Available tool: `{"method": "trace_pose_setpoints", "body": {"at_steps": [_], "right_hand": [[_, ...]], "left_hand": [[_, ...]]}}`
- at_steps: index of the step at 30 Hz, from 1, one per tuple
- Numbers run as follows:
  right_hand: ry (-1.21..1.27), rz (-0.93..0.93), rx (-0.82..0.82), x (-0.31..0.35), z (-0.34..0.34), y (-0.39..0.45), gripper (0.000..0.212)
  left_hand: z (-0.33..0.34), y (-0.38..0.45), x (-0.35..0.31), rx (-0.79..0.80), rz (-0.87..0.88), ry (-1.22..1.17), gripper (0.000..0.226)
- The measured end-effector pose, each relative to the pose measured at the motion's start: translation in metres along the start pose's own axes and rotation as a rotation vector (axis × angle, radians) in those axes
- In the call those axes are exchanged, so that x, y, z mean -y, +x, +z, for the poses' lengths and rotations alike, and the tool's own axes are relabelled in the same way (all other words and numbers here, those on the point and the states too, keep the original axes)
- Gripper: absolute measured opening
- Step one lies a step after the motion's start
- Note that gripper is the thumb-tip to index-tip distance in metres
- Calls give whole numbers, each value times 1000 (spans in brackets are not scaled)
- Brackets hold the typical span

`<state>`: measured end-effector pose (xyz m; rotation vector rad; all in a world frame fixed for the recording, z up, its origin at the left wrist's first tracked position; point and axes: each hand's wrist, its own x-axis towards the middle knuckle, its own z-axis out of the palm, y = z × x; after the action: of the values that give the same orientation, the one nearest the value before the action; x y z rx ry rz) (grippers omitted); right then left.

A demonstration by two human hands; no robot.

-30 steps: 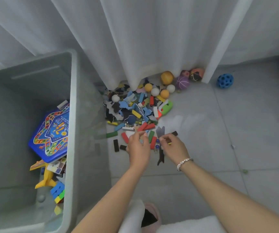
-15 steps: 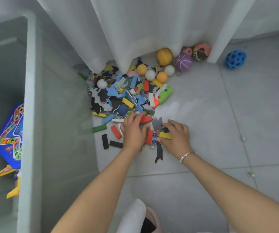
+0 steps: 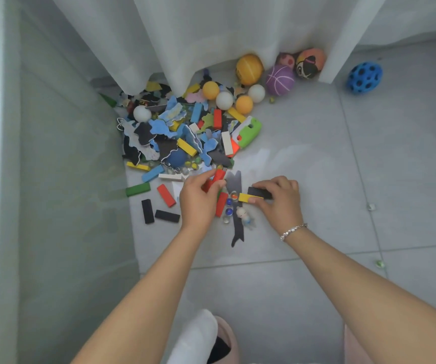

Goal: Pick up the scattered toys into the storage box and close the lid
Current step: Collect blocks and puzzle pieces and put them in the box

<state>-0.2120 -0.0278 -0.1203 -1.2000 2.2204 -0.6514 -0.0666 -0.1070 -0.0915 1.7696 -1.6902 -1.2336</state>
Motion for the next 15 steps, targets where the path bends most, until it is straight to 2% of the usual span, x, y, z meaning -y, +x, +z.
{"method": "trace_pose_setpoints", "body": {"at_steps": [3,5,8,15], "right_hand": [[-93,100,-53,2,-2,5,28],[-120,113,-86,2,-4,5,32],[-128,21,-31,1,-5,2,41],[-188,-39,18,-1,-7,11,33]], "left_hand": [[2,-13,1,66,-140,-218,18],[3,-16,2,73,-156,-118,17],[-1,-16,4,96,-168,-10,22],[-10,-17,10,75,-119,248,26]]}}
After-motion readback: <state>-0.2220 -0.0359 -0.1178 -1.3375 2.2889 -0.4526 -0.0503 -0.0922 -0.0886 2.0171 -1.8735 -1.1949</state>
